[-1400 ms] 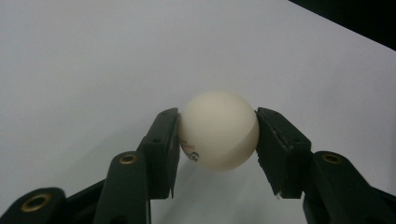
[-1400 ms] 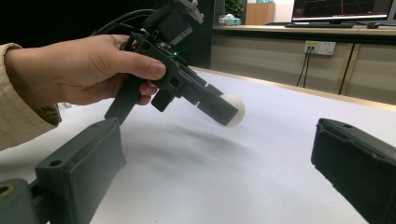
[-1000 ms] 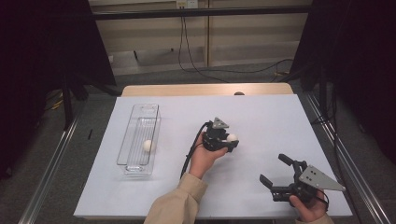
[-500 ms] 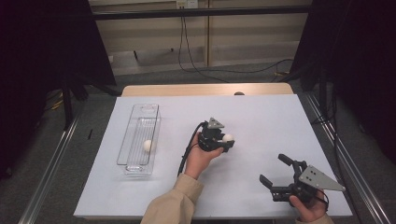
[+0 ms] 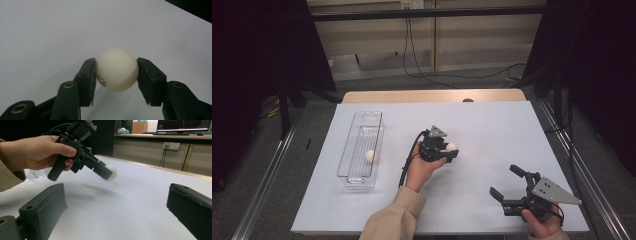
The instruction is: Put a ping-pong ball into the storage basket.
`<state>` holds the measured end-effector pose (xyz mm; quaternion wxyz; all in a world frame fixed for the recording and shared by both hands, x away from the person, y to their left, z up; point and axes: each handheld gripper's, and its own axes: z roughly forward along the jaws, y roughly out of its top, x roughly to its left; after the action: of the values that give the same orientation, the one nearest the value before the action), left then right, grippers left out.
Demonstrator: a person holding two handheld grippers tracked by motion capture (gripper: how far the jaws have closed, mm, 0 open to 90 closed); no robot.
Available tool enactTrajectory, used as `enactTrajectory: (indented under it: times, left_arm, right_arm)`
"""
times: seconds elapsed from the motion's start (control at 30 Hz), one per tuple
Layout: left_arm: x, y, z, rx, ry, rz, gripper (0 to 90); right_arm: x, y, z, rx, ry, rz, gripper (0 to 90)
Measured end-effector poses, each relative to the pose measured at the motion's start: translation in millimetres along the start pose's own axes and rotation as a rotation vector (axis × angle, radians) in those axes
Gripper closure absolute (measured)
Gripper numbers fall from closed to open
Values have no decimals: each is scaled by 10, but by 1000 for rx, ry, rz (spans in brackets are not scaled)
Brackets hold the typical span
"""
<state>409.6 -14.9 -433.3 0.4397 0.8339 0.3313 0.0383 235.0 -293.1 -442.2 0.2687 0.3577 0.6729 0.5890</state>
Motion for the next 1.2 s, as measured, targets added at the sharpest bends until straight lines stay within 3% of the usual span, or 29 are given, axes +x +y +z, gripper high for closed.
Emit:
enactTrajectory:
  times: [1.2]
  left_arm:
    - [195,-91,-241,10,44,-37,511]
  right_arm:
    - [6,0,9,0,3,-1,16]
